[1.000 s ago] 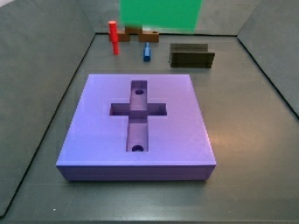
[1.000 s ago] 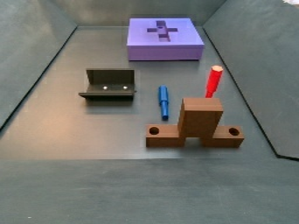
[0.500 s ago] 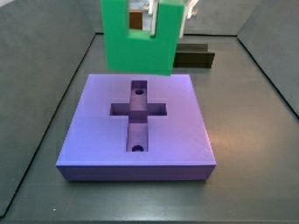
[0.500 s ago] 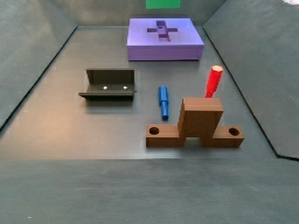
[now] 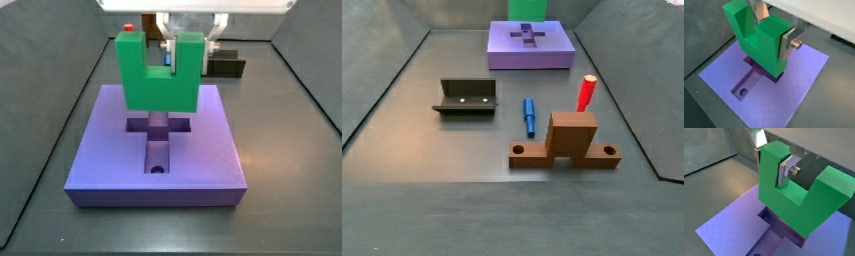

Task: Pick up the green object. Move up. Place the green object on the fixture. Regrasp the green object. Move to above the board. Insert the green object.
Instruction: Insert the green object.

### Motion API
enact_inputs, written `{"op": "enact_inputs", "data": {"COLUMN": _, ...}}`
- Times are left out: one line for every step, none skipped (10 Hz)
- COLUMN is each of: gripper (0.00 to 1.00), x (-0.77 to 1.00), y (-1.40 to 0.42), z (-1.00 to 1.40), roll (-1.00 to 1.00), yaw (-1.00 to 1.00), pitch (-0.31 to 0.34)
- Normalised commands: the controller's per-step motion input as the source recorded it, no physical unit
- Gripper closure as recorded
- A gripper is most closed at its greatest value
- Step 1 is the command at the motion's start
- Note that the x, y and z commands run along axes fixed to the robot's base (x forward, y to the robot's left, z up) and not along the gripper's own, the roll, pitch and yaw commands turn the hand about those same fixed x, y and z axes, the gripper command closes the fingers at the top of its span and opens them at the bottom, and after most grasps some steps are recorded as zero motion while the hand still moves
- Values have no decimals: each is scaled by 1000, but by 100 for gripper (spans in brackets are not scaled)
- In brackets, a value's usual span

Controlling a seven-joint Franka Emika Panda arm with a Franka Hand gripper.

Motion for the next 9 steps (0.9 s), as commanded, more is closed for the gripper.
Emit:
{"op": "enact_inputs", "data": {"gripper": 100, "x": 177, "y": -49, "z": -189, "roll": 287, "yaw": 226, "pitch": -3}}
{"op": "enact_inputs", "data": {"gripper": 100, "x": 191, "y": -54, "z": -226, "roll": 294, "yaw": 223, "pitch": -39}}
{"op": "enact_inputs", "data": {"gripper": 100, "x": 137, "y": -11, "z": -243, "roll": 280, "yaw": 254, "pitch": -33}}
{"op": "enact_inputs", "data": {"gripper": 100, "x": 63, "y": 0, "z": -149, "roll": 63, "yaw": 80, "pitch": -46}}
{"op": "enact_inputs", "data": {"gripper": 100, "x": 0, "y": 0, "z": -251, "roll": 0, "yaw": 9, "pitch": -64}}
{"op": "enact_inputs", "data": {"gripper": 100, "x": 0, "y": 0, "z": -200, "roll": -14, "yaw": 0, "pitch": -79}}
{"op": "enact_inputs", "data": {"gripper": 100, "x": -17, "y": 0, "z": -191, "roll": -60, "yaw": 0, "pitch": -87}}
{"op": "enact_inputs", "data": {"gripper": 100, "x": -31, "y": 0, "z": -229, "roll": -126, "yaw": 0, "pitch": -107}}
{"op": "enact_inputs", "data": {"gripper": 100, "x": -114, "y": 0, "z": -203, "roll": -147, "yaw": 0, "pitch": -147}}
